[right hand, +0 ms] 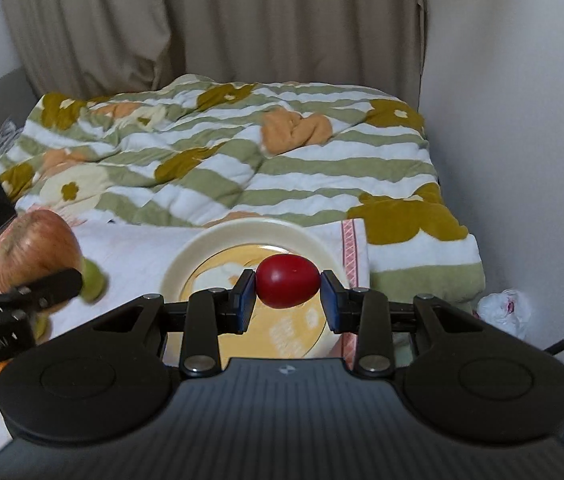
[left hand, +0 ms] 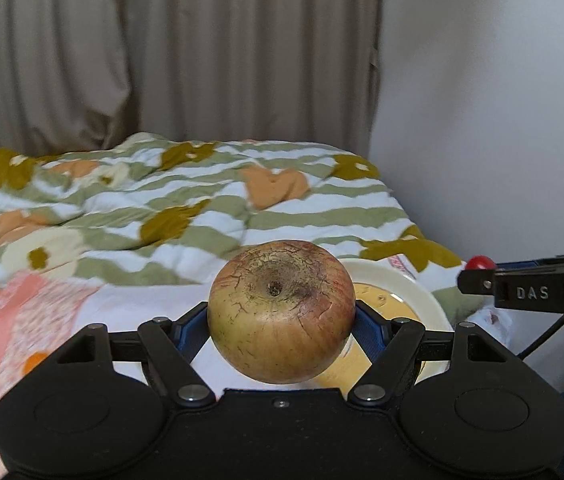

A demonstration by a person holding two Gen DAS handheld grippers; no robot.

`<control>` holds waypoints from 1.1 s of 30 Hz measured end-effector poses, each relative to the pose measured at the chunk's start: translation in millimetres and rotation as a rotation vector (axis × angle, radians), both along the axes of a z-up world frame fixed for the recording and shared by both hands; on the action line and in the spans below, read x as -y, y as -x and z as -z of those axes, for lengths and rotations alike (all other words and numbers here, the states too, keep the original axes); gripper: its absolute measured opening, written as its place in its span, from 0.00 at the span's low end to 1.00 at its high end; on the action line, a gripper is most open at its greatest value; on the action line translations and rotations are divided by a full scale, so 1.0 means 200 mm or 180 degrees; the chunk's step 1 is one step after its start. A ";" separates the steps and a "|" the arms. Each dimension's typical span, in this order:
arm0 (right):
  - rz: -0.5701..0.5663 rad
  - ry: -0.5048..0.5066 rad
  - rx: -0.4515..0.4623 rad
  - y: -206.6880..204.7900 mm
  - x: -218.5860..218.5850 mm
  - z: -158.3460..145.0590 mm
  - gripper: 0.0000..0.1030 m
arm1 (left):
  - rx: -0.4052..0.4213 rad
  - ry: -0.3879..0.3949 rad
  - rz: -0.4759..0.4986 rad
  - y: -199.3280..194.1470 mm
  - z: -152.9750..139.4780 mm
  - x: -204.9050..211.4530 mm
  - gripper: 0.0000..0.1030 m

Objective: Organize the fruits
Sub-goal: 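Carry the apple and tomato in both tools over to the white bowl, then lower the apple into the bowl and open the left tool while the right tool releases the tomato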

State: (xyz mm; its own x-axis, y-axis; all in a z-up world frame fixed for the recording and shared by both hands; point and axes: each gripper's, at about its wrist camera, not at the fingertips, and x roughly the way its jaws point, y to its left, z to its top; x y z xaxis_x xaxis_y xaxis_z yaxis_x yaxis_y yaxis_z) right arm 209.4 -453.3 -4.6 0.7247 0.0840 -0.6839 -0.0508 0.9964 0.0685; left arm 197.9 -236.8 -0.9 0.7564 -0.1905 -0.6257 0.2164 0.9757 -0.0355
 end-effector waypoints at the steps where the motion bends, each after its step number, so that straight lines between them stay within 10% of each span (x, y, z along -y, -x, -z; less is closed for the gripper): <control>1: 0.0017 -0.0009 -0.0010 -0.04 0.02 0.01 0.48 | -0.0011 -0.0021 0.0046 -0.04 0.02 0.03 0.75; 25: 0.0362 -0.0044 -0.0301 -0.44 0.24 0.31 0.48 | -0.0363 -0.0579 0.0835 -0.62 0.54 0.47 0.76; 29: 0.0366 -0.0037 -0.0281 -0.44 0.26 0.29 0.48 | -0.0211 -0.0694 0.0818 -0.59 0.51 0.47 1.00; 33: 0.0313 -0.0045 -0.0237 -0.44 0.26 0.25 0.49 | -0.0189 -0.0628 0.0765 -0.56 0.44 0.41 1.00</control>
